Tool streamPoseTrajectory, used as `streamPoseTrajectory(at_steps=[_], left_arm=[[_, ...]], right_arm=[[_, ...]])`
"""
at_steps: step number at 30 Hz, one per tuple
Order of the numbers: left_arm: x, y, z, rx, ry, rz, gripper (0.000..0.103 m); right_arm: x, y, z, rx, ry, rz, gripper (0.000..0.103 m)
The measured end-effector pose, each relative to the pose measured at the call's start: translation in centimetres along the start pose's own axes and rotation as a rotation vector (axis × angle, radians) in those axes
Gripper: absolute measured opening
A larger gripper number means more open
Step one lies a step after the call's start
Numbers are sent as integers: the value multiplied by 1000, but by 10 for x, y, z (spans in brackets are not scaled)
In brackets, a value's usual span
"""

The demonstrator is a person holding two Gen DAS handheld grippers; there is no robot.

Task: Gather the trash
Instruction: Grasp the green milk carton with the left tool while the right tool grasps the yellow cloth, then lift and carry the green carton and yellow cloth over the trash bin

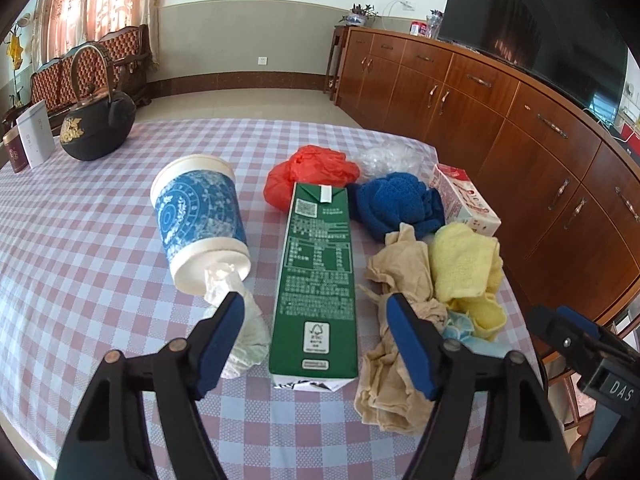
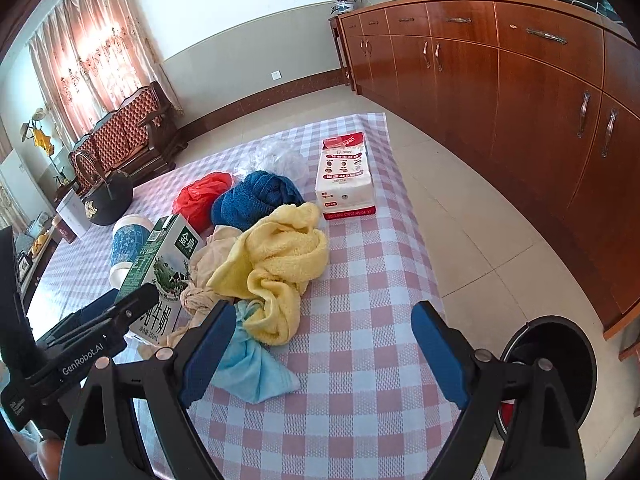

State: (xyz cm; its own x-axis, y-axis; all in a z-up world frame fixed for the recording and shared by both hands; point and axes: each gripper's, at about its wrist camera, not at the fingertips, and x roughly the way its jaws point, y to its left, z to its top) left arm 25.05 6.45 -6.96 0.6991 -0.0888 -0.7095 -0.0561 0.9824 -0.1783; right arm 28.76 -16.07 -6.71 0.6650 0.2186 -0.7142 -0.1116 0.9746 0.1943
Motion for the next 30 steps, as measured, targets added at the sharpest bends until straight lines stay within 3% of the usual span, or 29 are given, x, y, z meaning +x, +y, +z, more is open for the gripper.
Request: streamPoseTrajectory(at_steps=[7, 11, 18, 19, 21, 22, 30], left_arm=[[10, -1, 3, 3, 18, -16, 59], [16, -2, 1, -1, 36, -33, 45], [18, -2, 0, 2, 28, -32, 44], [18, -3, 0, 4, 27, -31, 44], [19, -3, 0, 4, 23, -32, 43], [19, -3, 0, 4, 22, -32, 43], [10, -1, -2, -3, -9, -39, 42]], right_arm=[[23, 9, 18, 6, 9, 27, 91], [38, 17, 24, -9, 23, 32, 91], [64, 22, 27, -32, 61, 10, 91], [67, 23, 26, -34, 74, 16, 89], [73, 23, 24, -35, 87, 36, 57], [74, 23, 23, -36, 93, 50, 52], [59, 28, 21, -76, 30, 71, 42]])
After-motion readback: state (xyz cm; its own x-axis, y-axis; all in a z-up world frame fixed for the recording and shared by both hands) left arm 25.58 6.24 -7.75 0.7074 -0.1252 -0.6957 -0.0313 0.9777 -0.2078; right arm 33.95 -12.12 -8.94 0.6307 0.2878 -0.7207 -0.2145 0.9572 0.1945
